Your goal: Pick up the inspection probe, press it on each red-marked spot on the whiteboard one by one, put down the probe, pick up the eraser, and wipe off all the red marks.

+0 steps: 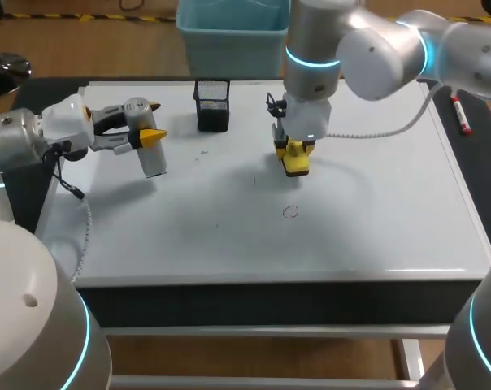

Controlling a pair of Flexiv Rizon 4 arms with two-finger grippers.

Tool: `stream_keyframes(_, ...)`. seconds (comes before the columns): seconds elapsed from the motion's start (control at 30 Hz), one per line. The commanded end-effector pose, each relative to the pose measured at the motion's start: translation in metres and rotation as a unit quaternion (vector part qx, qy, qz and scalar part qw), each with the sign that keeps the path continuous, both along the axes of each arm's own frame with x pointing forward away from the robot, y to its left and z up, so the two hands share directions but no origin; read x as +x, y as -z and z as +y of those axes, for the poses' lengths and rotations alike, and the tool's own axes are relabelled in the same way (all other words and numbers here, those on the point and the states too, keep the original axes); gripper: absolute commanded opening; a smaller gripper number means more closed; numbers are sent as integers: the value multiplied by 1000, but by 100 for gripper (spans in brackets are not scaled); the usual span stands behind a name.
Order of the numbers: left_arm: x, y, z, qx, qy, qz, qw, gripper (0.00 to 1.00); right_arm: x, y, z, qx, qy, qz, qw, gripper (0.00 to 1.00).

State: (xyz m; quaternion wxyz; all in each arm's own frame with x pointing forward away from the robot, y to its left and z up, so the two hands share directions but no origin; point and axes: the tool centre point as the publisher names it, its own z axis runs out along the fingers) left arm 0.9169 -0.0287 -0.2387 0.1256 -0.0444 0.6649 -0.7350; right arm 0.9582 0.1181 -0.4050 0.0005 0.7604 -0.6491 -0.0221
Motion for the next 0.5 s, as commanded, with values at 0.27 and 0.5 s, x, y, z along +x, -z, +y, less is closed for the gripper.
stream_keyframes(0.27,0,-1,0,0,0,0,1000,0,11,13,8,-8,-2,15,1000,0)
stream_keyframes(0.5,0,-1,0,0,0,0,1000,0,13,25,5,-12,-1,24,1000,0)
